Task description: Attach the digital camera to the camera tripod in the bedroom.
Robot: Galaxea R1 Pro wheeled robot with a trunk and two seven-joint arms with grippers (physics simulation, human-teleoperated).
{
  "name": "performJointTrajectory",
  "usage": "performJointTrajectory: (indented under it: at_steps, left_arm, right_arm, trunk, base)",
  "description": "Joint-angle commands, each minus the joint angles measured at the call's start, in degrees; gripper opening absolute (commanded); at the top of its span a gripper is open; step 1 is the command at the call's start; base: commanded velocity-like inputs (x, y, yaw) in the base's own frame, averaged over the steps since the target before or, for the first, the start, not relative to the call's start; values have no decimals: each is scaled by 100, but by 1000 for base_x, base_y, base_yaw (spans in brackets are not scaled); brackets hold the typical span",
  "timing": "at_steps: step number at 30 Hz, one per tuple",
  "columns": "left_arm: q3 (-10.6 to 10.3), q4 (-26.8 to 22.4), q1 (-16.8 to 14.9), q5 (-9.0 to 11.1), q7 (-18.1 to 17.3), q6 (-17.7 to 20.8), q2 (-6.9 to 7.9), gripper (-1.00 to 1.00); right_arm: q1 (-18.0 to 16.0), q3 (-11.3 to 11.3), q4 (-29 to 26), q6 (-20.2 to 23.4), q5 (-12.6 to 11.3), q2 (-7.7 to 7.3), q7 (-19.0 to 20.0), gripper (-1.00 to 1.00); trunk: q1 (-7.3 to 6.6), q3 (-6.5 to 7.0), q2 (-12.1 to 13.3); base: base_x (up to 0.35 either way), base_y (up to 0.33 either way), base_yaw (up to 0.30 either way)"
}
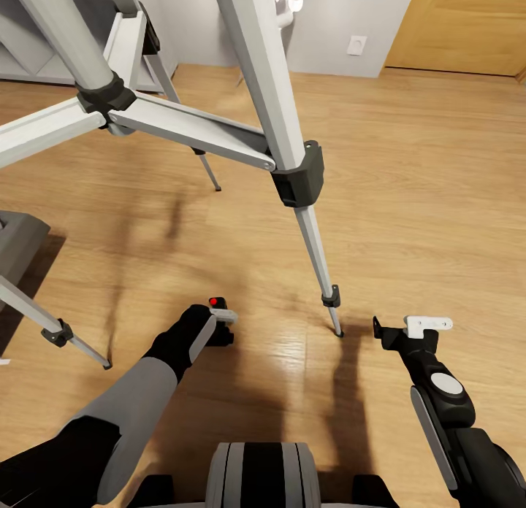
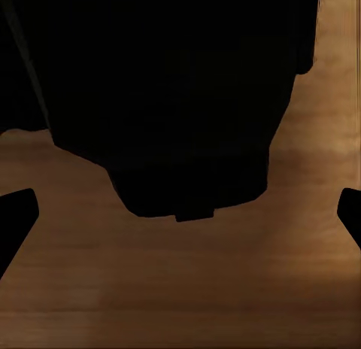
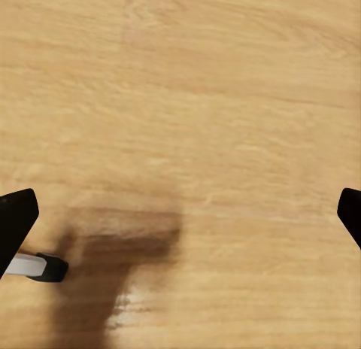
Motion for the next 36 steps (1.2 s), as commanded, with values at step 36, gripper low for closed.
performJointTrajectory:
  at_steps: [36]
  left_arm:
    - [-52, -126, 21, 52, 41, -492, 30, 100]
  right_arm:
    - [-2, 7, -8, 34, -11, 6, -26, 100]
  trunk:
    - [-1, -111, -1]
  base:
    - [0, 0, 0]
